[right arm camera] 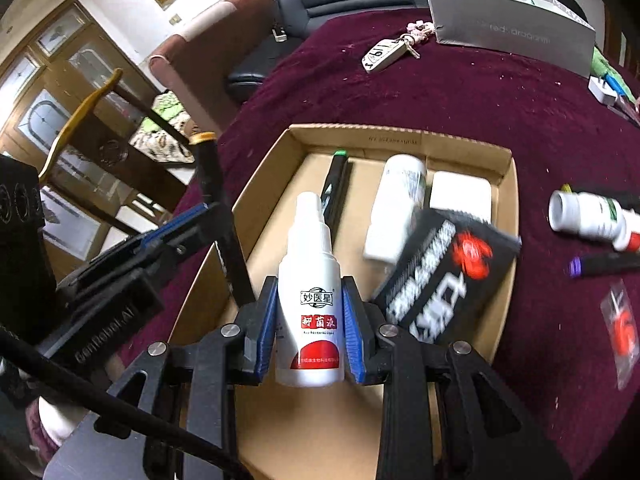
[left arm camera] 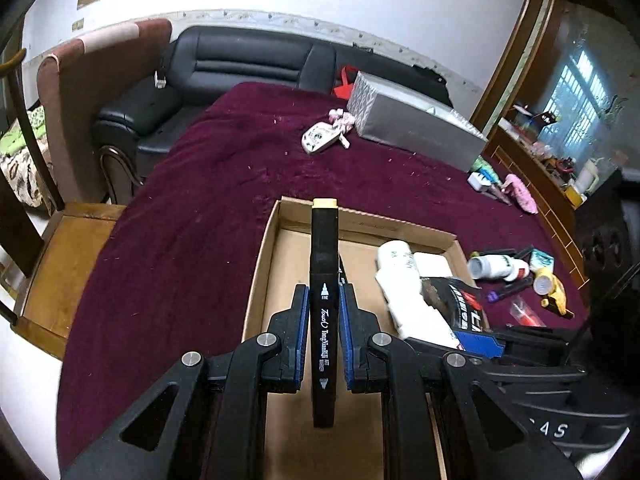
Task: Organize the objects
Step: 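Carry the marker and spray bottle into the cardboard box and open both grippers, then withdraw both grippers from the box back toward the items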
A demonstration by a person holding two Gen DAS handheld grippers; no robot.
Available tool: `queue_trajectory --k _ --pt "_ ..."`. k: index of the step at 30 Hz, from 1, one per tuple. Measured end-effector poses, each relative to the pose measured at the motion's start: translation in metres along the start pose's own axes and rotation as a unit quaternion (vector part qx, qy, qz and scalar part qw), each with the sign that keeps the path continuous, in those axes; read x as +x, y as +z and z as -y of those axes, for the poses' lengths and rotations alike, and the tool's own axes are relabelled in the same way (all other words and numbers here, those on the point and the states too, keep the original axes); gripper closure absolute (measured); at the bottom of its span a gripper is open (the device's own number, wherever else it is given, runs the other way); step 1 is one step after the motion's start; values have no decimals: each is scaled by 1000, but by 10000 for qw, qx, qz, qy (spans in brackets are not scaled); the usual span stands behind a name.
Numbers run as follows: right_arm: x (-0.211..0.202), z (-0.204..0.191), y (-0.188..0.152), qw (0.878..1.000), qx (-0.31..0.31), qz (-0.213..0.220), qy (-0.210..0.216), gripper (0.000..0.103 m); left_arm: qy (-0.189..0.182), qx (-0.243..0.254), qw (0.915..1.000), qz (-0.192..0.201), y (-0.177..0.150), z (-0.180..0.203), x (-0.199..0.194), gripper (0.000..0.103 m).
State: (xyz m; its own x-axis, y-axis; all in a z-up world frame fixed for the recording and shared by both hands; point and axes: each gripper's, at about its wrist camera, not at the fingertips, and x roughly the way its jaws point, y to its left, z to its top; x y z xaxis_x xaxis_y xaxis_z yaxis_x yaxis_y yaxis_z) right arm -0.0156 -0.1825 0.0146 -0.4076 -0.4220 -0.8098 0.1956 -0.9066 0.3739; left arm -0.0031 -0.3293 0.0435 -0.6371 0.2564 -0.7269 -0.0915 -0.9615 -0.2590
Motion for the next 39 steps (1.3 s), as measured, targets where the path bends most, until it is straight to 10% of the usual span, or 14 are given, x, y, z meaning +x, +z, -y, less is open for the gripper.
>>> queue_trajectory --k 25,39 --pt "33 4 38 9982 171 82 -561 74 -410 -1134 9923 -297 6 -35 25 80" --pt "-39 25 18 9963 220 727 -401 60 -956 -1596 9825 2 -3 -16 -24 62"
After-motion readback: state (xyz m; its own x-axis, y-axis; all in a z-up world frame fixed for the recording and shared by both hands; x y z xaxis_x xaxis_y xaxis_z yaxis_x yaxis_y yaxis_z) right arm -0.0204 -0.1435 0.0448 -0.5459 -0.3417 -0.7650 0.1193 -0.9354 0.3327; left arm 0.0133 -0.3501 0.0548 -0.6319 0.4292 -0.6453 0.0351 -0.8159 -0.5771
